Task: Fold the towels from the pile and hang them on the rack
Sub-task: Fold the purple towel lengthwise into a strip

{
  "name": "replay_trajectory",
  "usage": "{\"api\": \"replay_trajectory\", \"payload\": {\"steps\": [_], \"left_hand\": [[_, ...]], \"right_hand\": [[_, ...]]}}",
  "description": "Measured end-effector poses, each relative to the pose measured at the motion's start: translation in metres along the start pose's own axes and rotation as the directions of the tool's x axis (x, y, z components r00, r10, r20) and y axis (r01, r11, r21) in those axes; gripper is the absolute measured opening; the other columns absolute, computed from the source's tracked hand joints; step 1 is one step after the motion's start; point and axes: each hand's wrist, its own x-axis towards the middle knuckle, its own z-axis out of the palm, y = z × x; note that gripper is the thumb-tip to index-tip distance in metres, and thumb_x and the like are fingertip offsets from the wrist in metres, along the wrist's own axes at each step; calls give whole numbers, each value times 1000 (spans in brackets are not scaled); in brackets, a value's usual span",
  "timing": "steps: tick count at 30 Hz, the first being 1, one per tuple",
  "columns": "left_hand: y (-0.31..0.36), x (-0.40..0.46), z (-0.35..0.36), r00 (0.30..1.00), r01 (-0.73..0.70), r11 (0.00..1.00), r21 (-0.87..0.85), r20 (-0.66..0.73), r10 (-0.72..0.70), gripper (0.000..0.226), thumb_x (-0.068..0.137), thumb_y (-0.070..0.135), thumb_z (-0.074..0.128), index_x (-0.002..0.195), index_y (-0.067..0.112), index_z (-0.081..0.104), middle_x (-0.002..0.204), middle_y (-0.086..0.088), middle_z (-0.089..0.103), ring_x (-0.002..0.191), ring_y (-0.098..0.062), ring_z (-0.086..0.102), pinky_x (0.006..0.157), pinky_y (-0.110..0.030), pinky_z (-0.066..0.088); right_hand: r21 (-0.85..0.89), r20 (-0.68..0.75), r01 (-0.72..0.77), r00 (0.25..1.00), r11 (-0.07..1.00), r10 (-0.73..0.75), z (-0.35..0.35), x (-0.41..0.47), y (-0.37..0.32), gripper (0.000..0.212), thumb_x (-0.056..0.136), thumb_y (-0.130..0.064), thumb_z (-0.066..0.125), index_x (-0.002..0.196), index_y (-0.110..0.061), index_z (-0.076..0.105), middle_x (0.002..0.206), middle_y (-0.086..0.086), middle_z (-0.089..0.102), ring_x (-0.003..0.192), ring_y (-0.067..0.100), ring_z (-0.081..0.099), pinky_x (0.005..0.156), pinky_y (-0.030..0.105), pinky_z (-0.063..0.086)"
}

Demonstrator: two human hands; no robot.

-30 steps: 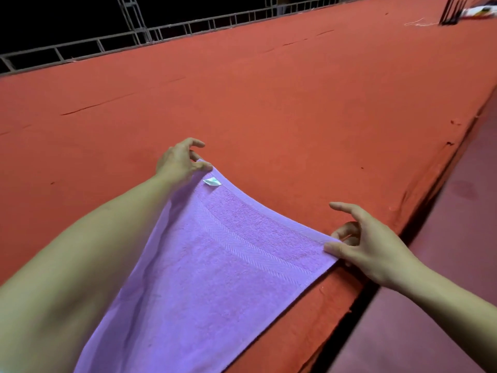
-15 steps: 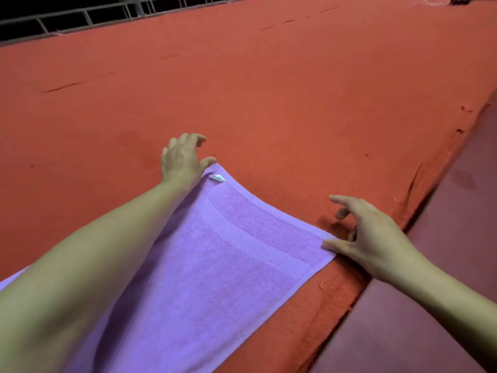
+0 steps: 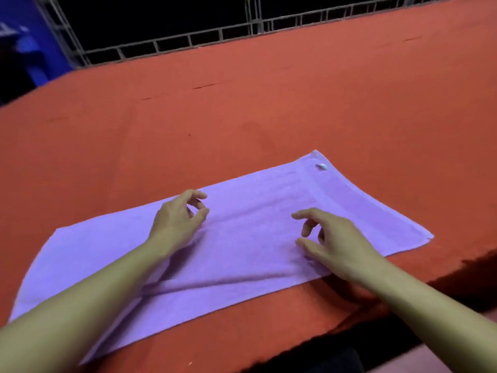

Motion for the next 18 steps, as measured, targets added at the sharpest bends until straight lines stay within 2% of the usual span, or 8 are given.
{"api": "replay_trajectory", "payload": {"steps": [4, 8, 10, 12, 15, 18], "left_hand": [[-42, -91, -67, 999, 41, 999, -21, 34, -40, 30, 80, 20, 77, 103, 34, 63, 83, 26, 65, 63, -8, 58, 65, -17, 44], [-66, -164, -93, 977, 75, 996, -55, 203, -62, 34, 74, 25, 84, 98, 38, 63, 77, 19, 69, 65, -5, 57, 68, -14, 44], [-80, -187, -94, 967, 47, 998, -32, 252, -38, 41, 70, 42, 82, 104, 43, 60, 87, 23, 69, 81, -2, 64, 79, -20, 49], [-91, -199, -91, 974, -27, 1000, 6, 224, 25, 44, 72, 55, 70, 112, 49, 54, 97, 28, 66, 91, 2, 63, 84, -22, 49], [-96, -202, -89, 984, -98, 993, 68, 155, 87, 43, 83, 44, 60, 124, 49, 50, 98, 31, 62, 89, 9, 56, 82, -5, 38], [-94, -201, -94, 970, -143, 987, 70, 206, 126, 44, 89, 35, 60, 129, 46, 46, 96, 33, 62, 87, 12, 56, 81, -2, 37]], "right_hand": [[17, 184, 164, 969, 986, -165, 44, 0, -52, 41, 84, -22, 71, 118, -41, 57, 89, -19, 63, 67, 6, 54, 64, 15, 38], [8, 302, 252, 922, 968, -243, 76, -17, -76, 42, 85, -20, 70, 119, -41, 58, 87, -23, 64, 80, 5, 56, 71, 13, 41], [-64, 311, 283, 917, 957, -251, 85, -23, -76, 44, 85, -23, 69, 121, -43, 56, 89, -27, 62, 88, 3, 54, 73, 12, 40], [-106, 296, 284, 924, 953, -242, 92, -26, -73, 43, 86, -24, 69, 123, -42, 55, 90, -29, 60, 88, 1, 52, 73, 13, 38], [-142, 243, 275, 941, 951, -236, 98, -28, -75, 40, 90, -24, 67, 126, -37, 56, 91, -25, 61, 85, 1, 50, 77, 25, 43], [-147, 249, 313, 930, 938, -271, 98, -32, -80, 41, 93, -25, 62, 132, -36, 52, 93, -20, 64, 84, 3, 53, 77, 27, 45]]}}
